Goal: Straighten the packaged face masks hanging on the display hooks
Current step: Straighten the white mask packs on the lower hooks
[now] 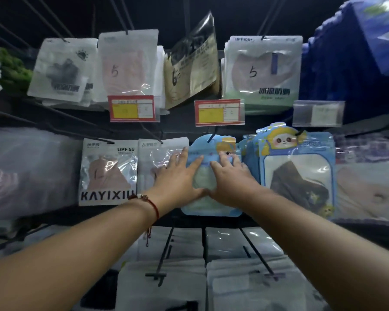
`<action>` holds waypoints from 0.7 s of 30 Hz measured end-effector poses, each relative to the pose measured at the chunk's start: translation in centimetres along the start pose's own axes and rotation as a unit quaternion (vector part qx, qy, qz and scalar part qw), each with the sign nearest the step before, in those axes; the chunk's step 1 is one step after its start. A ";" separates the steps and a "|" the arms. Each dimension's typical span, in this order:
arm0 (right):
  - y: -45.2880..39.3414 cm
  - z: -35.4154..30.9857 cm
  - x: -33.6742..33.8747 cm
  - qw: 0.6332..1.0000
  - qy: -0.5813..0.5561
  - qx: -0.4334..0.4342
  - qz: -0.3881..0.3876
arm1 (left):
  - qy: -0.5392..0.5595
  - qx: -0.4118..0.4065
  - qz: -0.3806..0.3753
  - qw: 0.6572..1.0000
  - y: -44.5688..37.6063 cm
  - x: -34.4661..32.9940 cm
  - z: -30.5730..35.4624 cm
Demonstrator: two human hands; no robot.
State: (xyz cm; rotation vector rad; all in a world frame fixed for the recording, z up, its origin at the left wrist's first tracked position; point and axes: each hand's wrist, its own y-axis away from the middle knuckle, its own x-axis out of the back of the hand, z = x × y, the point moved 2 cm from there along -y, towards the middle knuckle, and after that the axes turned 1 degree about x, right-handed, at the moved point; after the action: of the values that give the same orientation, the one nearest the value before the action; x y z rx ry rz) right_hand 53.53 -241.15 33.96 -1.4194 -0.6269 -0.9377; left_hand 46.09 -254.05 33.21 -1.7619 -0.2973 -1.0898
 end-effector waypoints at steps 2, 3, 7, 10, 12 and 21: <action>-1.0 0.3 -0.7 1.000 -0.022 -0.011 -0.006 | 0.010 0.007 -0.012 1.000 -0.8 -0.3 0.2; -1.4 0.5 -1.0 0.999 -0.036 -0.016 -0.005 | 0.022 0.010 -0.019 1.000 -1.1 -0.4 0.3; -2.3 1.4 -1.9 0.977 -0.197 -0.060 0.051 | 0.180 0.038 -0.029 0.982 -1.7 -1.5 -0.1; -2.1 2.0 -2.4 0.910 -0.379 -0.101 0.133 | 0.348 0.050 -0.011 0.936 -1.1 -2.4 0.0; -1.9 2.2 -2.9 0.887 -0.418 -0.114 0.158 | 0.408 0.055 0.008 0.911 -0.7 -2.9 0.4; -3.1 0.0 -2.0 0.960 -0.229 -0.141 0.079 | 0.271 0.024 -0.005 0.962 -1.5 -2.5 0.0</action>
State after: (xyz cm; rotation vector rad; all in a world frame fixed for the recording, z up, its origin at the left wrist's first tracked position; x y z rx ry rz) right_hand 49.90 -240.56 33.96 -1.9397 -0.7252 -0.5843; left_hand 43.72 -252.63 32.22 -1.3521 0.0072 -1.5045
